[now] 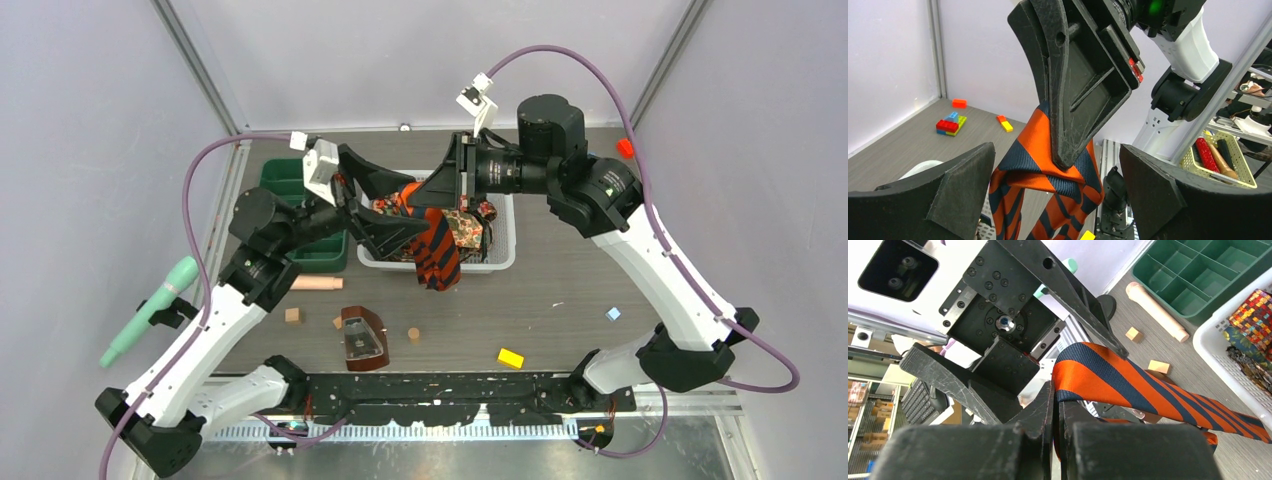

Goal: Roll the ties
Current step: Move the bin to the corner of the board.

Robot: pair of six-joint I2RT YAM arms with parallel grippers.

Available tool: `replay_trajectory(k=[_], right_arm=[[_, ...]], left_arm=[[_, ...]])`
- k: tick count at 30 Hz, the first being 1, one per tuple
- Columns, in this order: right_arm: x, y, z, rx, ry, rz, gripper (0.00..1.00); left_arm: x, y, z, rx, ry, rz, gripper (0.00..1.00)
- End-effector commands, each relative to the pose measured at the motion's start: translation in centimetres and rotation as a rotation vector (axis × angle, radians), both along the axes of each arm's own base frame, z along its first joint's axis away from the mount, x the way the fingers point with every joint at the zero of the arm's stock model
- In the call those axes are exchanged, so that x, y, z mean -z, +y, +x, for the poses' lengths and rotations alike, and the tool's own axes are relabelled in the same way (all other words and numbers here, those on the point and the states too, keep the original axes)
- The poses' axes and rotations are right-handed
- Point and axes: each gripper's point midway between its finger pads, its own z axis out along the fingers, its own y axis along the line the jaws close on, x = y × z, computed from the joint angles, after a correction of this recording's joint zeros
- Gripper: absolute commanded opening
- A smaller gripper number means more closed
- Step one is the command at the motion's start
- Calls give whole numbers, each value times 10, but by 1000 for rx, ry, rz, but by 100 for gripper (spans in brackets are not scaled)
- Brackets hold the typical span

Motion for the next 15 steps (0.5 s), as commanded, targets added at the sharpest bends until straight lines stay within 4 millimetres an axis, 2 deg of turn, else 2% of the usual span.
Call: replay_trajectory(k=[1, 11, 15], right_arm=[[-27, 6, -10, -69, -59, 94, 0], [-38, 16, -8, -96, -44, 149, 0], [-43, 17, -7, -85, -51, 164, 0]], left_arm=[[-23, -1, -12, 42, -81, -51, 100], [-14, -22, -8, 74, -48, -64, 99], [-6, -25, -5, 65, -23, -68, 85]])
